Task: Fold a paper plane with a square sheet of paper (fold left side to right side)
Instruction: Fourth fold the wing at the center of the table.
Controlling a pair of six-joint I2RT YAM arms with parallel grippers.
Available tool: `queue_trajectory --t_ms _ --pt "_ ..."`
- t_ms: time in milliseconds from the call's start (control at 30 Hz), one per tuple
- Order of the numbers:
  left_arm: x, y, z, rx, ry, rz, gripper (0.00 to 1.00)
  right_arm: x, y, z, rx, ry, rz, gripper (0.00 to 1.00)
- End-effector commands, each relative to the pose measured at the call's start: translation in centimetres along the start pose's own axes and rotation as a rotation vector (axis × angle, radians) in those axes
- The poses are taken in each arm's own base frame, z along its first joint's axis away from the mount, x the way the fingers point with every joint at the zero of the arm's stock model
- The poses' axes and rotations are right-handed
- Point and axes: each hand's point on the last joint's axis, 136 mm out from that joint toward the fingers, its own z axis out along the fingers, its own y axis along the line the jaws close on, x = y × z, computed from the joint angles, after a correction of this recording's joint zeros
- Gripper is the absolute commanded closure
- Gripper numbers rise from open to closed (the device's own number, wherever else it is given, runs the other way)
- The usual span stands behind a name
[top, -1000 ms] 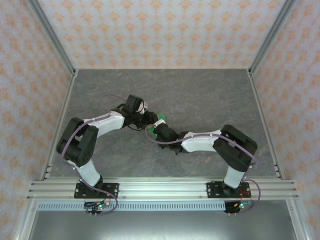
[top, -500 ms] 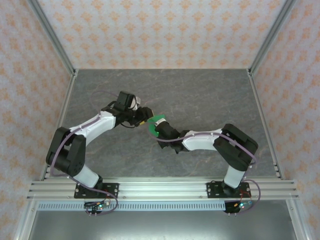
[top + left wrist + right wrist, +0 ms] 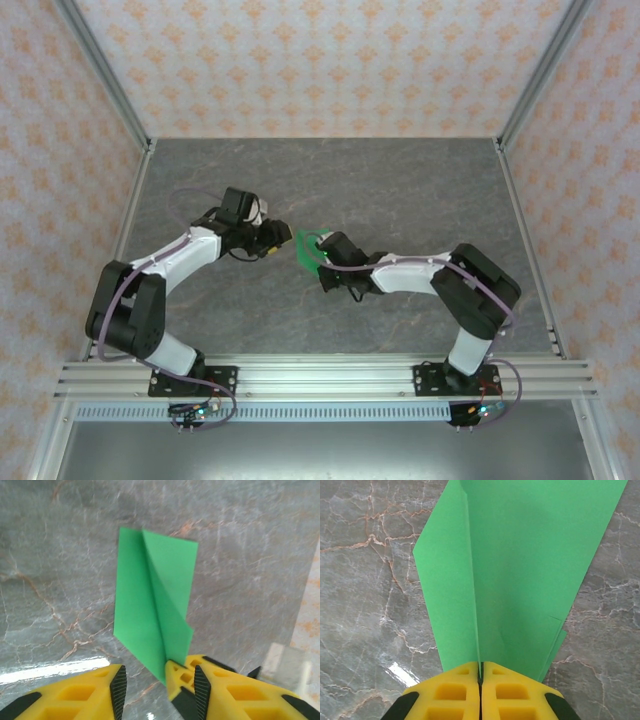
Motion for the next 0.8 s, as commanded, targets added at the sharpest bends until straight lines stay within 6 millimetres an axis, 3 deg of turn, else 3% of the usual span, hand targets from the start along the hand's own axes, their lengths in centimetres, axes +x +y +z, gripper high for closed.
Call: queue_trajectory --t_ms 0,433,767 --pt "1.2 0.1 1.6 0.011 0.045 0.02 0.59 -1.2 0.9 -1.0 -0.081 -0.019 0.066 0.94" --pt "1.9 -1.8 6.5 0.021 0.113 0.038 0.63 -1.2 0.5 -1.0 -0.148 0.0 0.182 0.94" --pt "1.3 -2.2 8.2 0.029 0.124 0.03 0.63 -0.9 0.3 -0.9 -0.145 0.012 0.192 0.94"
